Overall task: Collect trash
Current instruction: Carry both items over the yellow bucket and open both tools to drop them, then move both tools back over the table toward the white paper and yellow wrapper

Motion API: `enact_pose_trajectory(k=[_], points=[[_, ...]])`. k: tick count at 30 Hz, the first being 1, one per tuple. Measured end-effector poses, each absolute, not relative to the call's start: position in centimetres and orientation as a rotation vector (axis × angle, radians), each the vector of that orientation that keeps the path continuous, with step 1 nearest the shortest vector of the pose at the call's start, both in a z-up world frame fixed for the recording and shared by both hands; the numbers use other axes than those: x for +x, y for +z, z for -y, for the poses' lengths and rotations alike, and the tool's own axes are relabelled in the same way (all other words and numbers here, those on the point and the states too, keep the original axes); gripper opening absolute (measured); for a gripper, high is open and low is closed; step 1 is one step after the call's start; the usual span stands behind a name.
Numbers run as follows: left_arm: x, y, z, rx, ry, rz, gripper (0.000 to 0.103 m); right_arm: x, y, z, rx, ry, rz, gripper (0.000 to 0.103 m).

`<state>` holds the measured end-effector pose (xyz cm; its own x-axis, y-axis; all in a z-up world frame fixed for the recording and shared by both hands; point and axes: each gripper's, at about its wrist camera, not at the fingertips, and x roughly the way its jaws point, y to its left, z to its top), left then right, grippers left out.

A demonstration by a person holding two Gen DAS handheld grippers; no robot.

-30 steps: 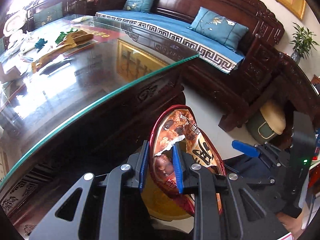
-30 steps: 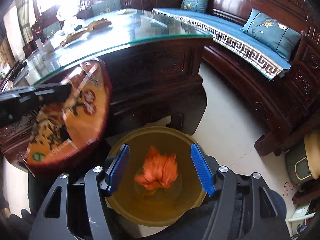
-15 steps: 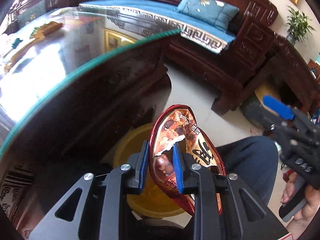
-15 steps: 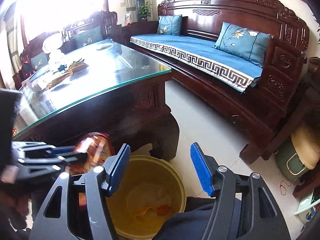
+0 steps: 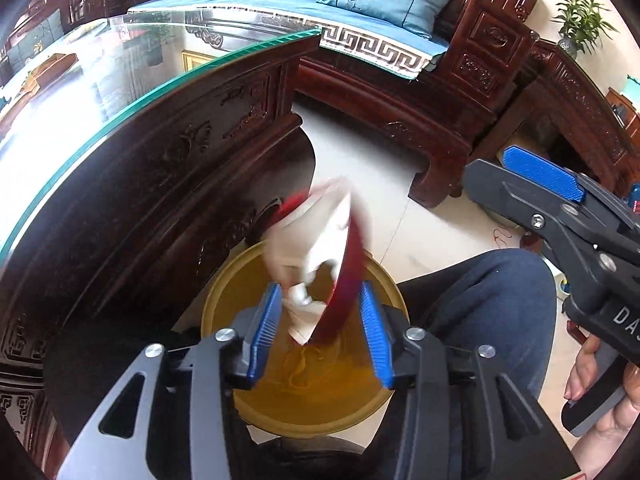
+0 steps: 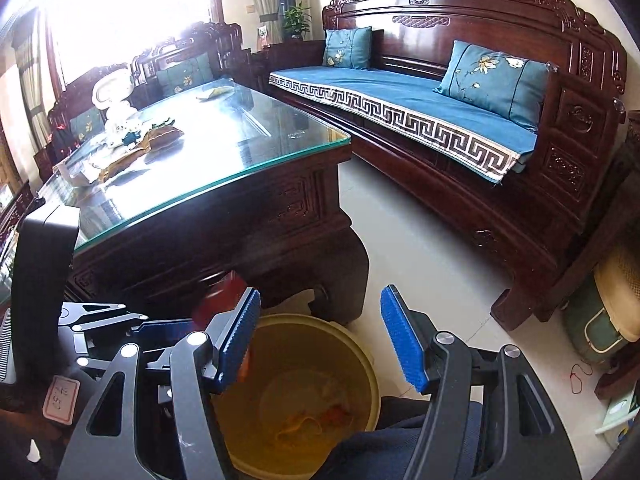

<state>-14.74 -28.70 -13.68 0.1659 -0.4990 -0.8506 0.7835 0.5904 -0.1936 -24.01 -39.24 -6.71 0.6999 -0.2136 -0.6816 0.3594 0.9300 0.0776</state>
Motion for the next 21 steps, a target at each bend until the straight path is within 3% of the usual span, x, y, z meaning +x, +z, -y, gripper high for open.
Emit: enact_pose_trajectory(k=[10, 15, 17, 21], points=[[-14.4, -13.1, 27.8, 0.259, -0.957, -1.075, 0.043, -22.7, -5.7, 38.5, 0.196, -0.288, -0.709, 0.062], [-12.8, -10.2, 24.4, 0.196, -0.845, -0.961, 0.044, -20.2, -4.0, 36.7, 0.202, -0.163, -0.669, 0.061], [-11.7, -9.0, 22.3, 0.166, -0.775, -0.913, 0.05, -18.6, -3.2, 35.4, 0.188, -0.106, -0.653, 0.062], [-8.5, -6.7, 17.4, 0.079, -0.605, -0.841, 0.053, -14.6, -1.6, 32.7, 0.18, 0.027, -0.629, 0.062]])
